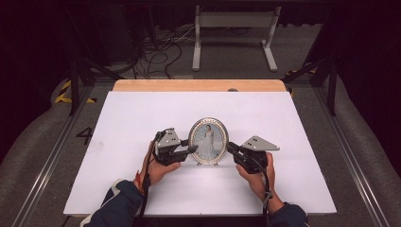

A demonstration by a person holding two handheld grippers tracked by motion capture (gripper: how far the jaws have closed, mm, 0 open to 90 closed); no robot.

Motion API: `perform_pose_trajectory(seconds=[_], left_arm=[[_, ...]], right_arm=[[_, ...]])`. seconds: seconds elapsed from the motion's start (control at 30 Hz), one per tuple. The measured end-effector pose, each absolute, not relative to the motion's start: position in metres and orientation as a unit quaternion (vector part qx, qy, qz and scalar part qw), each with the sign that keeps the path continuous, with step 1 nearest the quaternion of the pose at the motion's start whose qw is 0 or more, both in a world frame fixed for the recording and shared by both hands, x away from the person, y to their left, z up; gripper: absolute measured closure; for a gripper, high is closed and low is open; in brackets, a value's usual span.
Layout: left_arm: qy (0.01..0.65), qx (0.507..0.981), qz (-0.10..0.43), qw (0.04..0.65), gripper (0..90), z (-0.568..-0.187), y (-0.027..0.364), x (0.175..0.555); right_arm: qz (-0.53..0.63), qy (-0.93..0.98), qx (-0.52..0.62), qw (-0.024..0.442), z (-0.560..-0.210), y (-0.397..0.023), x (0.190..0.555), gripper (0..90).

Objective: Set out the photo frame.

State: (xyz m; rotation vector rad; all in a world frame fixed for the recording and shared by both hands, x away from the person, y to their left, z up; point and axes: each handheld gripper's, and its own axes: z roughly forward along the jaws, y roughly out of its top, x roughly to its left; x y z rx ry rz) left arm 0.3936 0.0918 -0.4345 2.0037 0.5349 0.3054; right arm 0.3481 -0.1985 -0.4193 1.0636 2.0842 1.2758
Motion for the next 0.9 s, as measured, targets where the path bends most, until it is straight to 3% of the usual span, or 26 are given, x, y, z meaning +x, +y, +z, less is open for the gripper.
perform_pose_trajectory(seconds=[0.57, 0.9], left_arm=[[0.216, 0.832, 0.134, 0.493, 64.5, -0.4328, 0.0915, 0.3925], [0.216, 0.828, 0.15, 0.495, 61.5, -0.4259, 0.1004, 0.3898]], right_arm=[[0.451, 0.772, 0.372, 0.249, -0.4183, -0.1974, 0.3473, 82.6], [0.438, 0.786, 0.344, 0.268, -0.4137, -0.1986, 0.3452, 76.7]])
